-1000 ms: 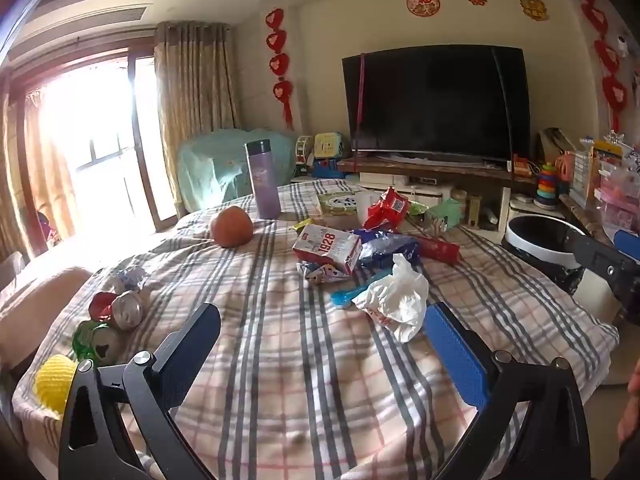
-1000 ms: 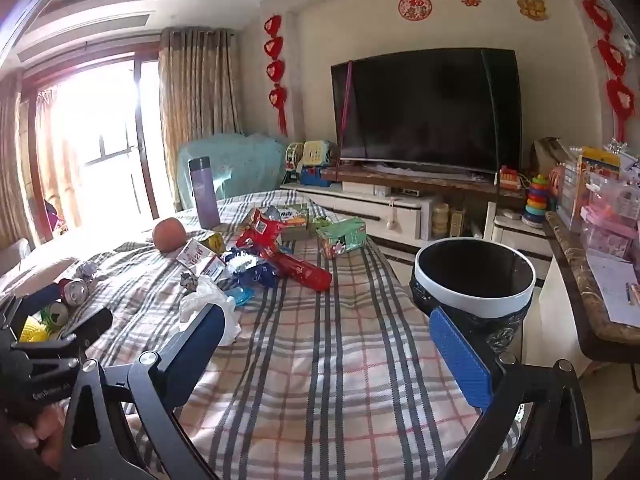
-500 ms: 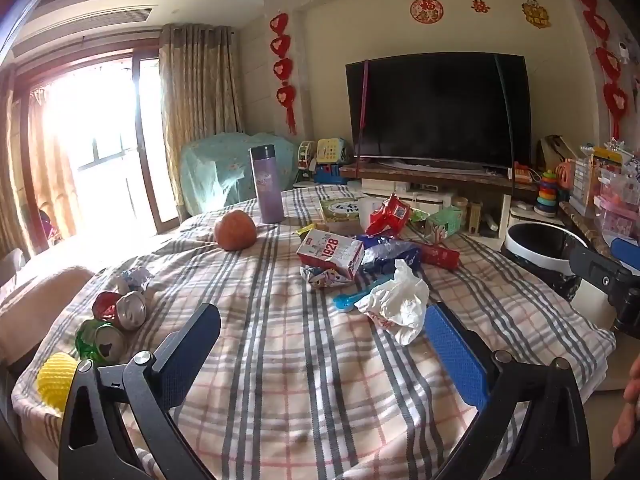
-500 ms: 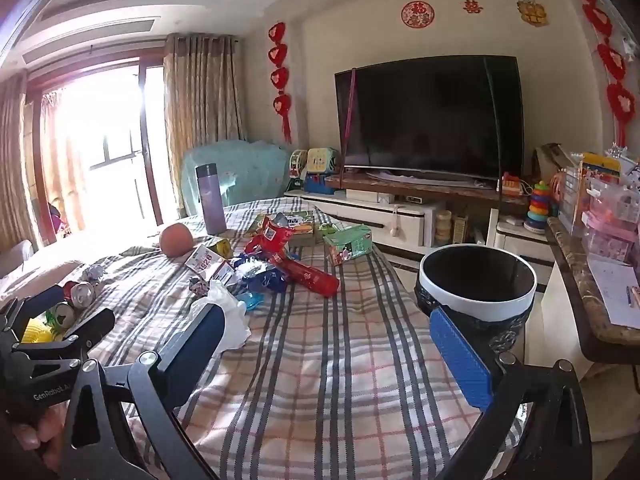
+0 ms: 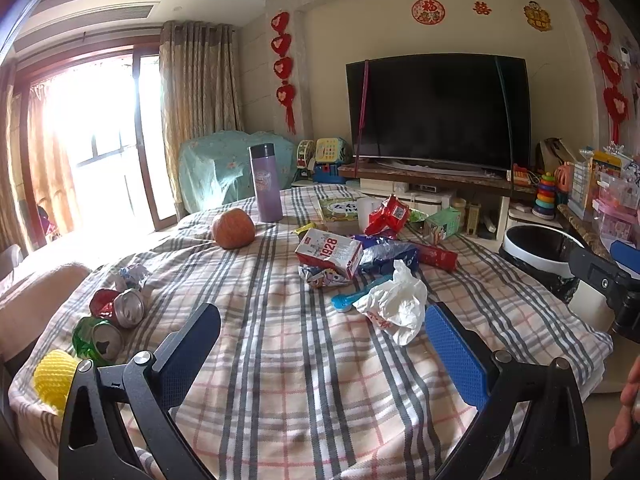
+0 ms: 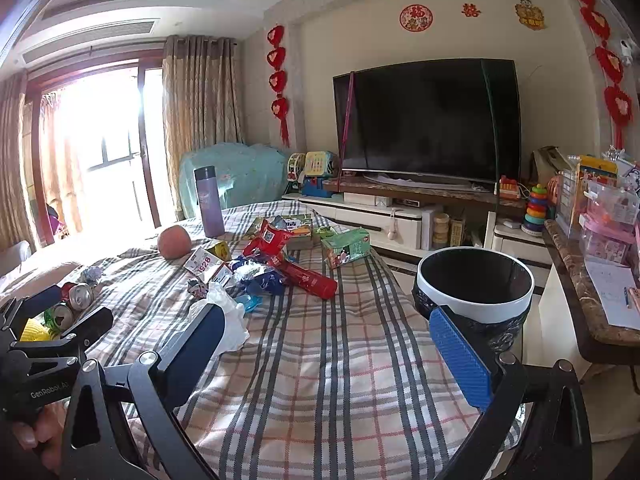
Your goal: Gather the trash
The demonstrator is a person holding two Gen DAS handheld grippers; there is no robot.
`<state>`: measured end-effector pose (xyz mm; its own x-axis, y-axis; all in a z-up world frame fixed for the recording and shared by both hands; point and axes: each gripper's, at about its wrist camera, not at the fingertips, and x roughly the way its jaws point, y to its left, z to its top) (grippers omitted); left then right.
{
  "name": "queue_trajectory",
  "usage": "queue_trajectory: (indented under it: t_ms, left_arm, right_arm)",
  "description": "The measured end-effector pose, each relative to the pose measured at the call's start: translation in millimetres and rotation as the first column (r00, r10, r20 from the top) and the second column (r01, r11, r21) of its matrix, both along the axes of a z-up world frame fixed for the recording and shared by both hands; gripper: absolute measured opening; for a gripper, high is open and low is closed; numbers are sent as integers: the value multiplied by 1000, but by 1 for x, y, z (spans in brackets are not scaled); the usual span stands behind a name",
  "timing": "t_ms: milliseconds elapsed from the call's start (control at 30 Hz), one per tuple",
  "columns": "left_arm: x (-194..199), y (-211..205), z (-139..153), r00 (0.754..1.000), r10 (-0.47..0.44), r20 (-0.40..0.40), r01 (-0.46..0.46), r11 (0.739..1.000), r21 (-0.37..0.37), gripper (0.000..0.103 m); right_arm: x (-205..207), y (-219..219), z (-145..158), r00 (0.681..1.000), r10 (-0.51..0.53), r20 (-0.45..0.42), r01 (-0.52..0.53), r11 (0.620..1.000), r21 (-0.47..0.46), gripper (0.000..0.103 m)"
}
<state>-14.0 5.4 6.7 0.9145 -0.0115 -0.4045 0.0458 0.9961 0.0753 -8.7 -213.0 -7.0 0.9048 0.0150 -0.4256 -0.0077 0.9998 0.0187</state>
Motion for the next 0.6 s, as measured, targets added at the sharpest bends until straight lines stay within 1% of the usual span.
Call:
queue_trajectory:
  t_ms: [400, 433, 600]
  left_arm:
    - [4, -4, 6, 1000, 0, -5, 0, 1000, -1, 102]
    - [1, 1, -1, 1000, 1, 0, -1, 1000, -5, 102]
    - [1, 1, -1, 1000, 0, 0, 0, 1000, -5, 102]
  right_arm:
    - [0, 0, 0, 1000, -1, 0, 1, 1000, 1, 103]
    - [0, 0, -1, 1000, -1, 0, 1, 1000, 0, 103]
    - [0, 0, 0, 1000, -1, -1, 1, 1000, 2, 103]
